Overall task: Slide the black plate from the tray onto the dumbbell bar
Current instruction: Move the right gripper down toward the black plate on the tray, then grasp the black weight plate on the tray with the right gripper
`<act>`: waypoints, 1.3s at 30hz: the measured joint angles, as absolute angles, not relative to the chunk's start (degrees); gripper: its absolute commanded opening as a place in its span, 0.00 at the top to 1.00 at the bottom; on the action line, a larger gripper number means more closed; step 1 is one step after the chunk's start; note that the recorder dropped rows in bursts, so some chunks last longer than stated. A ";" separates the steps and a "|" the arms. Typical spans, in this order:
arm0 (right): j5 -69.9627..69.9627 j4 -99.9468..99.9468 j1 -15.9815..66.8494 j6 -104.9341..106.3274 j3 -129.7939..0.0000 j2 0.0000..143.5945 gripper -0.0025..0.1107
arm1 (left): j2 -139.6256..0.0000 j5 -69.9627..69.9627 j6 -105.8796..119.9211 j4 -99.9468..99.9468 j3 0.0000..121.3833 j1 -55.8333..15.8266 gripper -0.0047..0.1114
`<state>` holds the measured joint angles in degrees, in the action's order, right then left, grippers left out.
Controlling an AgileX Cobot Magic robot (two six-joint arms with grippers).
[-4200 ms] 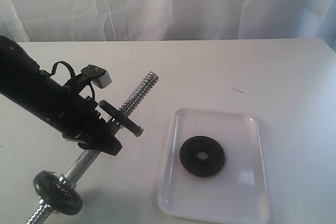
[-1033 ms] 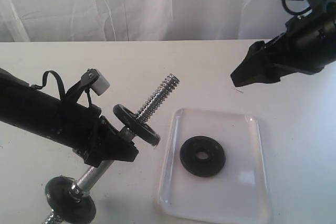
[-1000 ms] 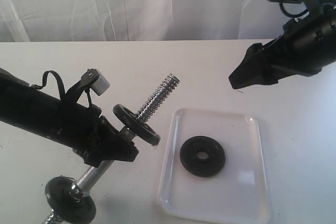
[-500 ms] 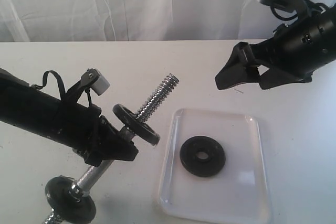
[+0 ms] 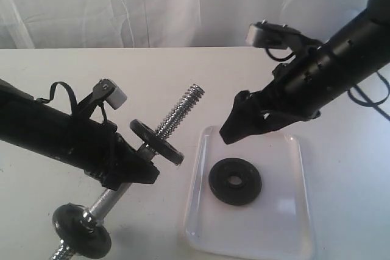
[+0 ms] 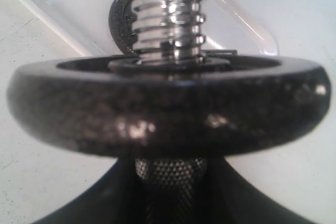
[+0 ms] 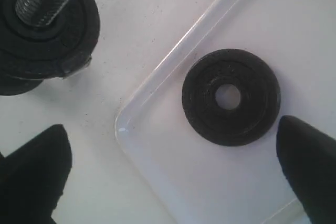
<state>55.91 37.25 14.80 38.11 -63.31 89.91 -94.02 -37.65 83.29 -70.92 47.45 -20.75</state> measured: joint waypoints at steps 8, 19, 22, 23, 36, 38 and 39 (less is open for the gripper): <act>48.25 30.91 18.22 39.61 -63.31 96.05 0.05 | -94.02 -36.13 82.58 -71.03 47.45 -20.75 0.96; 45.13 29.59 20.89 39.61 -64.88 100.83 0.05 | -94.02 -33.71 81.09 -70.79 47.45 -20.75 0.96; 45.39 29.59 21.04 38.64 -65.76 100.83 0.05 | -94.02 -32.93 80.85 -70.79 47.45 -20.75 0.96; 45.60 29.59 21.24 38.64 -65.76 100.83 0.05 | -94.02 -32.50 80.85 -70.79 47.45 -20.75 0.96; 42.44 22.55 26.23 38.10 -65.76 100.83 0.05 | -94.02 -29.55 81.59 -68.16 47.45 -20.75 0.96; 42.44 22.13 26.23 37.65 -65.76 100.83 0.05 | -94.02 -29.55 81.59 -68.16 47.45 -20.75 0.96; 42.44 21.99 26.23 37.54 -65.76 100.98 0.05 | -94.02 -29.55 81.59 -68.16 47.45 -20.75 0.96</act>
<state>42.44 21.99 26.23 37.54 -65.76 100.98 -94.02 -29.55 81.59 -68.16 47.45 -20.75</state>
